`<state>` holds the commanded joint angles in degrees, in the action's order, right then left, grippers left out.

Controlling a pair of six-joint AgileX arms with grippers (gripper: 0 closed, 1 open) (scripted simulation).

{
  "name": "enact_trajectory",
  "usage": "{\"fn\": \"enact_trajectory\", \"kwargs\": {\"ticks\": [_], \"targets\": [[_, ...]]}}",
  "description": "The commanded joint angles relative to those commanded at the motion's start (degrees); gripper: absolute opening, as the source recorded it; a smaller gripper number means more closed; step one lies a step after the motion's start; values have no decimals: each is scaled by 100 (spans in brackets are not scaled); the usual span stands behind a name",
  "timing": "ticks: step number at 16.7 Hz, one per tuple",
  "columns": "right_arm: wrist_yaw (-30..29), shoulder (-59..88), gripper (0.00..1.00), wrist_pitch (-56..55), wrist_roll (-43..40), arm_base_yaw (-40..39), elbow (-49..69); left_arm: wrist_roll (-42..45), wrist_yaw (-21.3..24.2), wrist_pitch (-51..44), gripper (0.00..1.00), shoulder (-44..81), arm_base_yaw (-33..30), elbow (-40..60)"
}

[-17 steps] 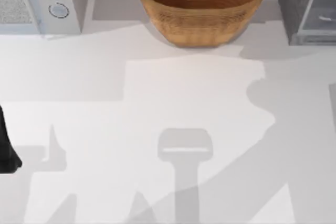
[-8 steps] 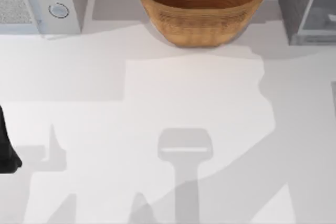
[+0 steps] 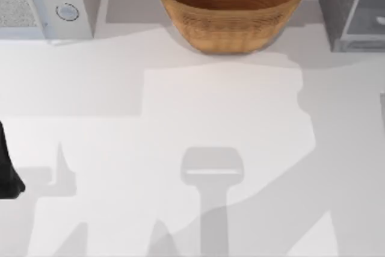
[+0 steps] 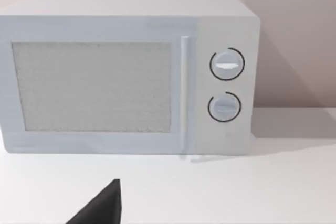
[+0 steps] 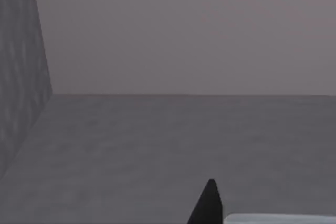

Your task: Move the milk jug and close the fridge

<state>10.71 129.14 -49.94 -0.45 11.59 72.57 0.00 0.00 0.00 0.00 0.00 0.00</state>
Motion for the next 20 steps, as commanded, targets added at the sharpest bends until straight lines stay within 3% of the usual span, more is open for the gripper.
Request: {"fn": "enact_trajectory", "kwargs": {"ticks": [10, 20], "targets": [[0, 0, 98, 0, 0, 0, 0, 0, 0, 0, 100, 0, 0, 0], [0, -3, 100, 0, 0, -12, -3, 0, 0, 0, 100, 0, 0, 0]]}}
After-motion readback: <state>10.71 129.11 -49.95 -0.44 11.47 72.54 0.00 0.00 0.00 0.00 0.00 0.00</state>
